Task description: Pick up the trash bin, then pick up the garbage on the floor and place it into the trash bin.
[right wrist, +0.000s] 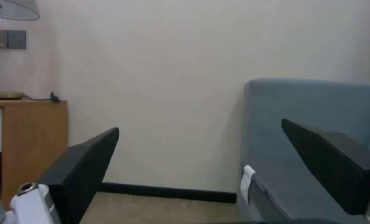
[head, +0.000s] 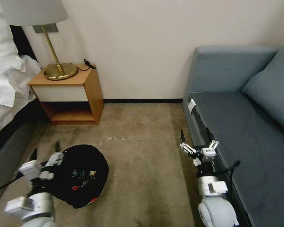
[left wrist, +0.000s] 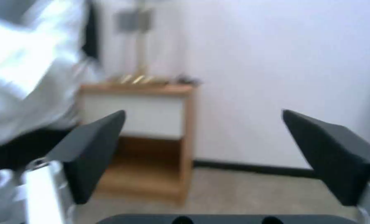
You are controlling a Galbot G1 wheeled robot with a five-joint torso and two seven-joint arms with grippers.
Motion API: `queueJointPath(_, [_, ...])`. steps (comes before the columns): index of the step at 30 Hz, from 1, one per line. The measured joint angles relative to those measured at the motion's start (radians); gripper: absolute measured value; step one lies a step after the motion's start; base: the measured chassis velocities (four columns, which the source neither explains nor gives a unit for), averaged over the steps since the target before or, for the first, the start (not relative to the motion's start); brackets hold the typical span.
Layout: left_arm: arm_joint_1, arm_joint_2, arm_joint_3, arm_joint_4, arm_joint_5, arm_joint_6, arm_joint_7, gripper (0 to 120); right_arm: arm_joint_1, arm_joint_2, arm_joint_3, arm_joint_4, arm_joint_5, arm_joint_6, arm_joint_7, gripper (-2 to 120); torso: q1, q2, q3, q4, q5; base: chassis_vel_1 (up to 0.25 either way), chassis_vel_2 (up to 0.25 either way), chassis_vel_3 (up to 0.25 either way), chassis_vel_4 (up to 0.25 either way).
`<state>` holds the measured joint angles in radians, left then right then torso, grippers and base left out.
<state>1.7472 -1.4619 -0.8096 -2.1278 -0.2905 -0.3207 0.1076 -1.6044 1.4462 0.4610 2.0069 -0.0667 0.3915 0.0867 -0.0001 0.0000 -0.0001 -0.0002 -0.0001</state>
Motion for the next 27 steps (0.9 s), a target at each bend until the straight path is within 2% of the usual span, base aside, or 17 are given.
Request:
queueJointPath(1, [0.0, -0.006, 0.004, 0.01, 0.036, -0.026, 0.034, 99, -0.021, 0.001, 0.003, 0.006, -0.006, 0.005, 0.001, 100, 0.0, 0.0, 0.0, 0.0, 0.0001, 0.0, 0.0, 0.0, 0.0])
queueJointPath(2, [0.0, -0.006, 0.004, 0.01, 0.036, -0.026, 0.034, 99, -0.021, 0.001, 0.003, 0.006, -0.006, 0.005, 0.001, 100, 0.0, 0.0, 0.0, 0.0, 0.0001, 0.0, 0.0, 0.0, 0.0])
queueJointPath(4, [0.002, -0.017, 0.014, 0.022, 0.08, -0.062, 0.083, 100, -0.057, 0.014, 0.025, 0.01, -0.026, 0.026, 0.006, 100, 0.0, 0.0, 0.0, 0.0001, 0.0002, 0.0, 0.0, 0.0, 0.0])
queueJointPath(9, [0.002, -0.024, 0.018, 0.033, 0.074, -0.087, 0.107, 100, -0.069, 0.033, 0.044, 0.01, -0.035, 0.041, 0.006, 100, 0.0, 0.0, 0.0, 0.0002, 0.0001, 0.0, 0.0, 0.0, 0.0])
queueJointPath(11, [-0.004, -0.034, 0.02, 0.049, 0.039, -0.131, 0.135, 100, -0.089, 0.062, 0.052, 0.027, -0.042, 0.056, -0.003, 100, 0.0, 0.0, 0.0, 0.0001, 0.0001, 0.0, 0.0, 0.0, 0.0])
queueJointPath(19, [-0.005, -0.042, 0.018, 0.043, 0.027, -0.135, 0.119, 100, -0.079, 0.075, 0.051, 0.028, -0.052, 0.07, -0.012, 100, 0.0, 0.0, 0.0, 0.0002, 0.0001, 0.0, 0.0, 0.0, 0.0])
queueJointPath(22, [-0.003, -0.046, 0.015, 0.035, 0.034, -0.127, 0.088, 100, -0.064, 0.084, 0.05, 0.026, -0.057, 0.074, -0.018, 100, 0.0, 0.0, 0.0, 0.0001, 0.0001, 0.0, 0.0, 0.0, 0.0])
queueJointPath(27, [0.004, -0.046, 0.015, 0.029, 0.046, -0.11, 0.069, 100, -0.051, 0.089, 0.054, 0.023, -0.056, 0.076, -0.025, 100, 0.0, 0.0, 0.0, 0.0002, 0.0001, 0.0, 0.0, 0.0, 0.0])
